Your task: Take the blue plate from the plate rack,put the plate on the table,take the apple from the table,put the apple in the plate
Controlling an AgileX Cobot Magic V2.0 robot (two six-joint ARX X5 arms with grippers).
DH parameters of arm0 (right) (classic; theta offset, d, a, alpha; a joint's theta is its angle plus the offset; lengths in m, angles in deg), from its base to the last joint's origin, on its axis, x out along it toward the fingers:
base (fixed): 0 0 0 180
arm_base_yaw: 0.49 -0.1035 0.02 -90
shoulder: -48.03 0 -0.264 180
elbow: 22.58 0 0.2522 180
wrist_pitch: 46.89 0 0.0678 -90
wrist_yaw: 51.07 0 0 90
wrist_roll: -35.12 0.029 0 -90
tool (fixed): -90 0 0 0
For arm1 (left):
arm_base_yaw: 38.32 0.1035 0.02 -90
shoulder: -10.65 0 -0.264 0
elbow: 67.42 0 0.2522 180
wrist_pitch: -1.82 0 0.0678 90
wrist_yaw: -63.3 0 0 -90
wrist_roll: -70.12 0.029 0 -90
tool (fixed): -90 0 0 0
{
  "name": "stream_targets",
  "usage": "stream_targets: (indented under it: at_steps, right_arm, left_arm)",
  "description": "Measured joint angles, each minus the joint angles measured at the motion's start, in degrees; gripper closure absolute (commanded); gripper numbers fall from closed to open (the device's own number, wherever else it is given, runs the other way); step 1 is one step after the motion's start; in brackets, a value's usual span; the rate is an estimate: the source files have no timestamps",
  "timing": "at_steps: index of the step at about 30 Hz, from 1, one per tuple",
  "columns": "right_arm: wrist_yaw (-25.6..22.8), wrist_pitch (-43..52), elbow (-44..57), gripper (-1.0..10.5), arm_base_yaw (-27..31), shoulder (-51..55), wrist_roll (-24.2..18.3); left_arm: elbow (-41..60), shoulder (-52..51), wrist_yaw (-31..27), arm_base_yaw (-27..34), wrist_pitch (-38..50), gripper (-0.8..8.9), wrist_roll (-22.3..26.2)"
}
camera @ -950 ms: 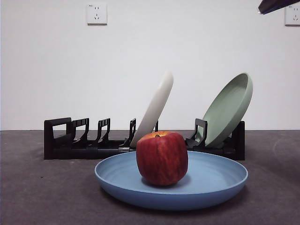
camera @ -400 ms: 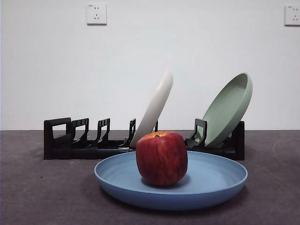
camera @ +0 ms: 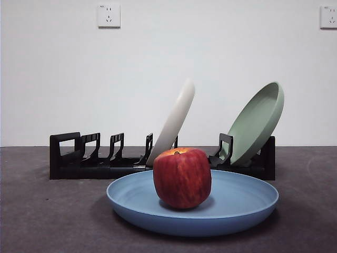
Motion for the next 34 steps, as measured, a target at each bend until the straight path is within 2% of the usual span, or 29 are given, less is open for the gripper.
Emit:
stream_targets:
  at_steps: [8, 16, 23, 34]
  right_arm:
    - [0.07, -0.07, 8.83, 9.6, 0.02, 6.62, 1.68]
    - [-0.11, -3.74, 9.53, 9.6, 0.02, 6.62, 2.43]
    - [-0.09, -3.78, 9.53, 9.6, 0.02, 6.62, 5.64]
    - [-0.09, -3.78, 9.53, 9.6, 0.02, 6.62, 6.05]
  left_arm:
    - [0.00, 0.00, 0.00, 0.00, 0.00, 8.16, 0.00]
    - [0.00, -0.02, 0.00, 0.00, 0.00, 8.16, -0.02]
    - [0.00, 0.00, 0.00, 0.00, 0.00, 8.17, -0.02]
    - [0.00, 0.00, 0.00, 0.00, 0.00, 8.17, -0.02]
